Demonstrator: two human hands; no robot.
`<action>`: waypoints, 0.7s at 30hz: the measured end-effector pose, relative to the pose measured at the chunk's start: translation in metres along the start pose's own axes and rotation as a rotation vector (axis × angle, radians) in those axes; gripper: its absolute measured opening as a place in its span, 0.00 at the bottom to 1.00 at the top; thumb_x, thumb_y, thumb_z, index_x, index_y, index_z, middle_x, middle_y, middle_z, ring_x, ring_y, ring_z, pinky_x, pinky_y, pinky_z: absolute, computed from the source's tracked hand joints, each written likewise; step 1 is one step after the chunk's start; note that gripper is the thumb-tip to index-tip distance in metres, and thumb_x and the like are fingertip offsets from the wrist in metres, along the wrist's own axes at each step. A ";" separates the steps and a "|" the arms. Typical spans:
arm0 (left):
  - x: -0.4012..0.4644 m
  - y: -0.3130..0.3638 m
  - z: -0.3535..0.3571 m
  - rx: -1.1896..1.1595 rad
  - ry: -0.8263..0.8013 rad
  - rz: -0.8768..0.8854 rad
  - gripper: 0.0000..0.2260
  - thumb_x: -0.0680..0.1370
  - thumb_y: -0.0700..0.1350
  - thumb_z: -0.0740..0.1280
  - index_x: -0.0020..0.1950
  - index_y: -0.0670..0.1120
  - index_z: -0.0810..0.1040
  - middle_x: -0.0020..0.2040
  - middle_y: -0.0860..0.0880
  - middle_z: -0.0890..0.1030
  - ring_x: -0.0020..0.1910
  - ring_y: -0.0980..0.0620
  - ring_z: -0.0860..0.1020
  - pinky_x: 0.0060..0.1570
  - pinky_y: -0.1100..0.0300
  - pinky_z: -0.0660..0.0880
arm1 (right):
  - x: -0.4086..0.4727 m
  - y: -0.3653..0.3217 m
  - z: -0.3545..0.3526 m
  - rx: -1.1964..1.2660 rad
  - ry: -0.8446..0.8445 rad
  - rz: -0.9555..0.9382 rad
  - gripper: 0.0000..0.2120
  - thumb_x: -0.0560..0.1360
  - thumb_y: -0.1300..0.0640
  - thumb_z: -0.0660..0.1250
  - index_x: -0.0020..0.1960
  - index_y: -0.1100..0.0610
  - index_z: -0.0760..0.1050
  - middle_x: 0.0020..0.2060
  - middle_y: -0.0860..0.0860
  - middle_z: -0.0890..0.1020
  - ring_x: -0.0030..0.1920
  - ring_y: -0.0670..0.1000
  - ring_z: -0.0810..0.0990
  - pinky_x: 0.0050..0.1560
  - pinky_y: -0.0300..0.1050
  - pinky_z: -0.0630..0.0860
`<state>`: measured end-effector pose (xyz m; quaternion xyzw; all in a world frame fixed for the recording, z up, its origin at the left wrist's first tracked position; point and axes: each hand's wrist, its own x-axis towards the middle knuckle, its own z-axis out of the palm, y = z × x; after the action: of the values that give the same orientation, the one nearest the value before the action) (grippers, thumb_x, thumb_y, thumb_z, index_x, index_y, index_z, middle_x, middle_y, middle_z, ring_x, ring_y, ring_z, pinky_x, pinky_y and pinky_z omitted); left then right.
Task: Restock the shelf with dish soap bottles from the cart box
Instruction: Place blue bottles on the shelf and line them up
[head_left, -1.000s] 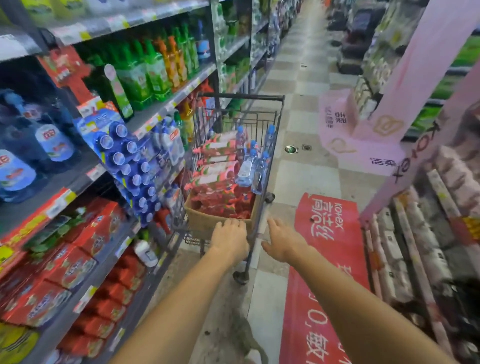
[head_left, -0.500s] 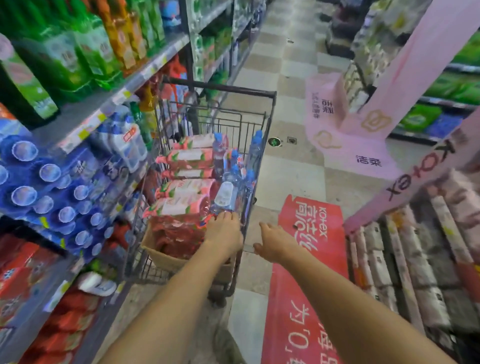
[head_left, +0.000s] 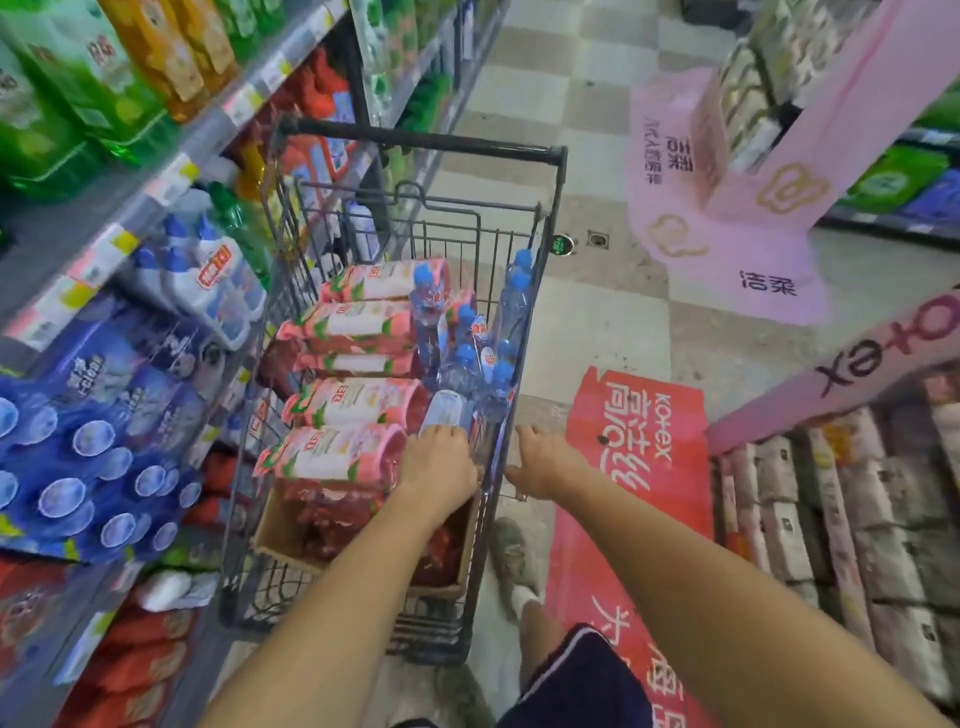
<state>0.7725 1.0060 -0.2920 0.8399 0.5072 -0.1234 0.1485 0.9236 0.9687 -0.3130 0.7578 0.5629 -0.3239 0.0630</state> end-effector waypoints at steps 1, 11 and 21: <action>0.008 -0.001 0.000 -0.006 -0.012 -0.014 0.14 0.79 0.44 0.60 0.62 0.40 0.73 0.62 0.42 0.76 0.62 0.42 0.74 0.58 0.50 0.71 | 0.012 0.003 -0.003 0.019 0.004 0.001 0.30 0.78 0.48 0.65 0.74 0.61 0.62 0.68 0.59 0.71 0.68 0.62 0.72 0.66 0.55 0.71; 0.095 0.002 0.013 -0.166 -0.146 -0.318 0.26 0.78 0.47 0.65 0.73 0.39 0.62 0.68 0.41 0.70 0.66 0.42 0.72 0.61 0.50 0.71 | 0.120 0.024 -0.028 0.046 0.020 -0.077 0.56 0.66 0.30 0.73 0.82 0.53 0.49 0.80 0.59 0.50 0.80 0.58 0.46 0.79 0.55 0.51; 0.145 -0.004 0.031 -0.236 -0.177 -0.483 0.43 0.77 0.51 0.69 0.77 0.34 0.46 0.71 0.39 0.66 0.69 0.42 0.69 0.65 0.54 0.68 | 0.172 0.048 -0.020 0.275 -0.251 -0.143 0.64 0.39 0.15 0.63 0.74 0.36 0.66 0.79 0.61 0.55 0.80 0.61 0.46 0.77 0.62 0.53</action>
<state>0.8329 1.1144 -0.3726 0.6576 0.6887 -0.1681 0.2550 1.0020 1.0998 -0.4069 0.6710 0.5535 -0.4933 0.0052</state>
